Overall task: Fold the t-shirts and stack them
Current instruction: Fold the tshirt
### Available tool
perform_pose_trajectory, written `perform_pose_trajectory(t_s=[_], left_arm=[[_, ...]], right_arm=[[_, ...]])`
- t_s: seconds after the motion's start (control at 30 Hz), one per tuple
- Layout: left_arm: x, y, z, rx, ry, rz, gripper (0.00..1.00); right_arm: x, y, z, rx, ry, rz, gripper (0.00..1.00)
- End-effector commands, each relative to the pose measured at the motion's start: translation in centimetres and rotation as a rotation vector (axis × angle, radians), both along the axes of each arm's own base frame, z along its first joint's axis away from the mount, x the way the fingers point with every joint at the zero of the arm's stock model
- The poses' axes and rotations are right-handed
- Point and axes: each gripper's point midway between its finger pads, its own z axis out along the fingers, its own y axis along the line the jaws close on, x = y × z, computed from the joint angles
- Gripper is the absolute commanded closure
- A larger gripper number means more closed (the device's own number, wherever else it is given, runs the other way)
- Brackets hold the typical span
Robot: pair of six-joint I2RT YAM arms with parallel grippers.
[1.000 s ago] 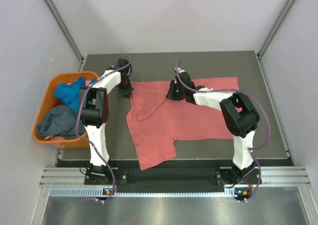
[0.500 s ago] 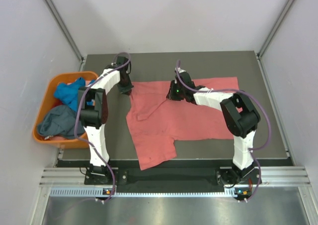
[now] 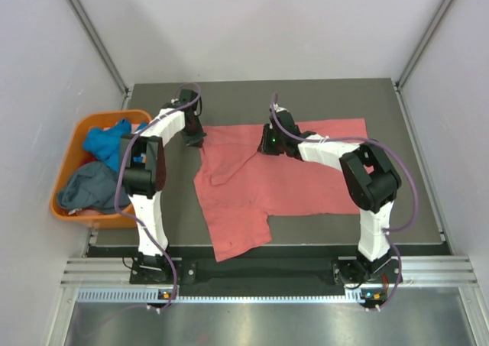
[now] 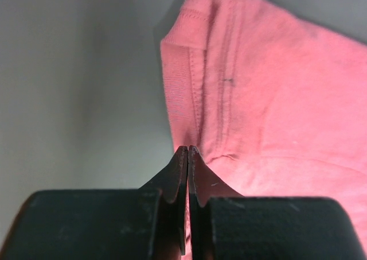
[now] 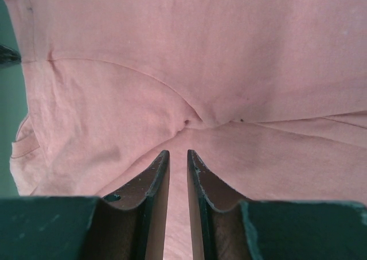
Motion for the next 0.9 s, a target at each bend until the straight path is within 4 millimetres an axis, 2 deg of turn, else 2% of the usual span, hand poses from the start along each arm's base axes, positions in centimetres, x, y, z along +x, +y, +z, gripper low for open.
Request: perform_pose_trajectory(t_s=[0.0,0.2,0.27,0.4,0.47,0.5,0.7,0.87], left_arm=[[0.9,-0.1,-1.3,-0.005,-0.03,-0.006,1.0],[0.7,1.4,-3.3,0.086,0.04,0.02,1.0],[0.7,3.1,-4.0,0.177,0.064,0.048,1.0],[2.5,4.8,-3.9,0.284,0.058,0.05,1.0],[2.8,5.0,-4.8,0.304,0.079,0.042,1.0],[3.6,5.0,-4.5,0.307,0.067,0.035,1.0],[5.3,5.8,-5.6,0.371,0.066,0.021,1.0],[6.3,5.3,-6.4,0.35,0.058,-0.009,1.0]], right_arm=[[0.8,0.0,4.1,0.029,-0.097,-0.004,0.8],[0.9,-0.3,4.4,0.025,-0.104,-0.01,0.8],[1.0,-0.6,4.6,0.024,-0.108,-0.013,0.8],[1.1,-1.0,4.7,0.019,-0.113,-0.02,0.81],[1.2,-1.4,4.6,0.015,-0.116,-0.029,0.81],[1.2,-1.4,4.5,0.014,-0.115,-0.029,0.81],[1.2,-2.6,3.8,-0.003,-0.105,-0.046,0.8],[1.5,-3.4,3.6,-0.004,-0.105,-0.063,0.8]])
